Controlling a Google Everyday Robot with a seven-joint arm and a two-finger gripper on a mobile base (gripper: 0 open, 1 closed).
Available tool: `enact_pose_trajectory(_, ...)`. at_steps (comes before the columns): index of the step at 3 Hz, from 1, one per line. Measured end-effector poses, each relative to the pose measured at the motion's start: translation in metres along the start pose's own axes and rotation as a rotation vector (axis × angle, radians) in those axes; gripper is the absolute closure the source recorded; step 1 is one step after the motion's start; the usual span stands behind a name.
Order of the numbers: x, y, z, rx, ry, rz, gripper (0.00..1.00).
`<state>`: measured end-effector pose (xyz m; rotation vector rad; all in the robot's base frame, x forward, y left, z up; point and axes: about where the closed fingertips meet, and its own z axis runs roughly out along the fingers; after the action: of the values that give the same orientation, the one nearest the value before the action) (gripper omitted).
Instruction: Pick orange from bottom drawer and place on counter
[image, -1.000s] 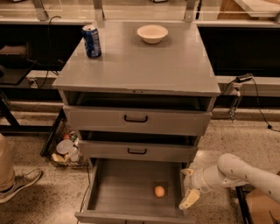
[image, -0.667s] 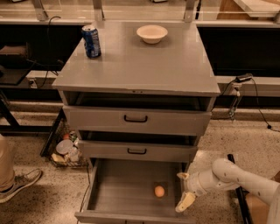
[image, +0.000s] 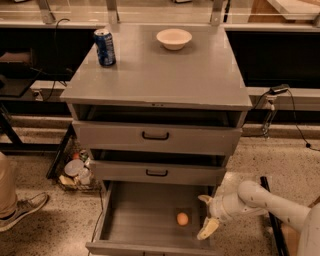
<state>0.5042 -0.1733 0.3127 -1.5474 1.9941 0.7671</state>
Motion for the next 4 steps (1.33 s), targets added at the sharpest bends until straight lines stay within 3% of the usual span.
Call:
enact_pose_trajectory(1, -0.003, -0.02, 0.019, 0.028, -0.022, -0.075, 0.0)
enact_pose_trajectory(2, -0.002, -0.04, 0.042, 0.087, -0.054, -0.128, 0.0)
enact_pose_trajectory(4, 0.013, -0.069, 0.098, 0.142, -0.054, -0.153, 0.0)
